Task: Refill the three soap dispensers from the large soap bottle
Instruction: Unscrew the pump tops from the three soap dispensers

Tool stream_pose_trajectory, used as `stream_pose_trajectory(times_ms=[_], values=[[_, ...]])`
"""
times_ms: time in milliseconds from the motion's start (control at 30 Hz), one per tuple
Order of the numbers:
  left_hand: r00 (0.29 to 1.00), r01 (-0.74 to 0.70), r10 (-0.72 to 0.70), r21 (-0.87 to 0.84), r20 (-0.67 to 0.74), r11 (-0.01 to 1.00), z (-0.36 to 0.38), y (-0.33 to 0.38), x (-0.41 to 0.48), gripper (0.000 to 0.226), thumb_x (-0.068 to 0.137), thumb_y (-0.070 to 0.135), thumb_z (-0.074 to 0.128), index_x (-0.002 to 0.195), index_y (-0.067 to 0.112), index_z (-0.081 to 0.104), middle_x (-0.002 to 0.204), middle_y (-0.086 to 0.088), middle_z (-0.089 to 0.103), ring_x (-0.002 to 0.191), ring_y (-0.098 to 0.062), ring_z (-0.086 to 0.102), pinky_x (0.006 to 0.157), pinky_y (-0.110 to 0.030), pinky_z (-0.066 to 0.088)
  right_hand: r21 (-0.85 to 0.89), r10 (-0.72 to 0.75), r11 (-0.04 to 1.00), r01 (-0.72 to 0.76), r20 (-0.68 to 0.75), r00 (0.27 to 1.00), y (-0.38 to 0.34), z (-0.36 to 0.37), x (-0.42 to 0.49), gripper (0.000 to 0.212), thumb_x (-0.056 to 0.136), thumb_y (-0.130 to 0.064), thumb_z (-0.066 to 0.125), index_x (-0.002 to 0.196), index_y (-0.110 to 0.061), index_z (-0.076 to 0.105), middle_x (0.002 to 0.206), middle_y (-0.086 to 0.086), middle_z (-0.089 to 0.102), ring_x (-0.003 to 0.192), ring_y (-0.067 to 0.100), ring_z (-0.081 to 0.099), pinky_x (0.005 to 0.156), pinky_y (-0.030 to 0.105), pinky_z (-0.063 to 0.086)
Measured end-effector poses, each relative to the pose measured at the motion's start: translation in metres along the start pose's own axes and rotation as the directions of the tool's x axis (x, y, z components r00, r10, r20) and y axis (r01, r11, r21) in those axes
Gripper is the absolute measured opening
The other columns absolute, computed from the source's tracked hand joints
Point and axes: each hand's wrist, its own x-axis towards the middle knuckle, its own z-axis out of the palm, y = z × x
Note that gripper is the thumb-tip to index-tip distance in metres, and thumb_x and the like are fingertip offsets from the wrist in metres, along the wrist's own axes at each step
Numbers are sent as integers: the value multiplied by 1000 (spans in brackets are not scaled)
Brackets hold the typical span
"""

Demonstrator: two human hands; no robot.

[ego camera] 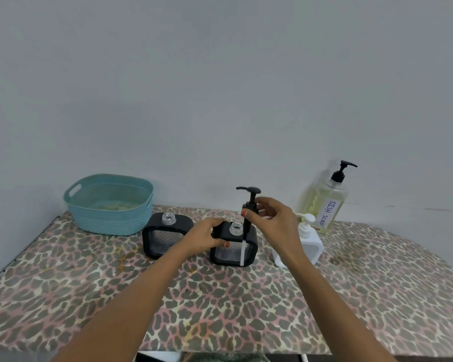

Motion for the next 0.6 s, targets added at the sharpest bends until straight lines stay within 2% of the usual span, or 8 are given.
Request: stream_pose_trajectory(times_ms=[67,167,233,300,400,467,600], values=[[1000,-9,9,7,1,1000,0,2,0,56,76,20,73,127,13,52,124,-3,59,116,-19,53,92,-23,38,-34,61,998,-60,39,997,12,3,-13,25,75,-20,74,98,-12,66,76,-10,63,72,-2,57,59,4,44],[1000,-1,2,56,-12,998,1,2,0,63,77,24,72,133,12,45,134,-5,52,123,-20,48,99,-27,36,-118,156,983,-143,111,981,33,10,-31,27,77,-23,73,98,-7,67,74,-10,60,69,-1,55,56,4,43],[1000,10,-9,75,-19,997,2,-1,0,66,77,24,72,135,11,43,137,-6,49,126,-21,46,103,-30,35,-182,234,961,-207,145,961,48,17,-42,28,78,-24,72,94,-2,67,74,2,62,69,11,59,55,14,43],[999,24,-22,74,-27,997,2,-2,0,67,76,23,73,135,11,43,137,-6,49,126,-21,45,104,-31,34,-241,319,931,-274,174,932,63,26,-51,25,78,-25,72,81,-1,66,73,14,60,69,25,57,52,21,37],[999,26,-24,59,-22,998,2,-3,1,69,74,26,74,135,11,44,136,-5,50,126,-20,46,106,-33,35,-292,421,890,-351,226,879,88,39,-59,28,78,-26,72,62,-9,57,58,3,53,53,14,48,47,15,32],[999,30,-29,55,-19,998,3,-4,2,70,74,25,74,135,11,43,137,-5,50,126,-20,45,106,-32,34,-337,452,869,-363,239,860,98,46,-61,28,80,-27,70,63,-7,59,56,3,54,49,11,47,42,12,33],[999,29,-28,48,-25,998,3,-5,3,71,74,24,74,136,11,42,139,-5,47,128,-20,43,107,-31,31,-330,454,869,-369,231,861,105,54,-60,28,81,-24,70,68,1,65,52,0,52,46,8,46,41,10,34]])
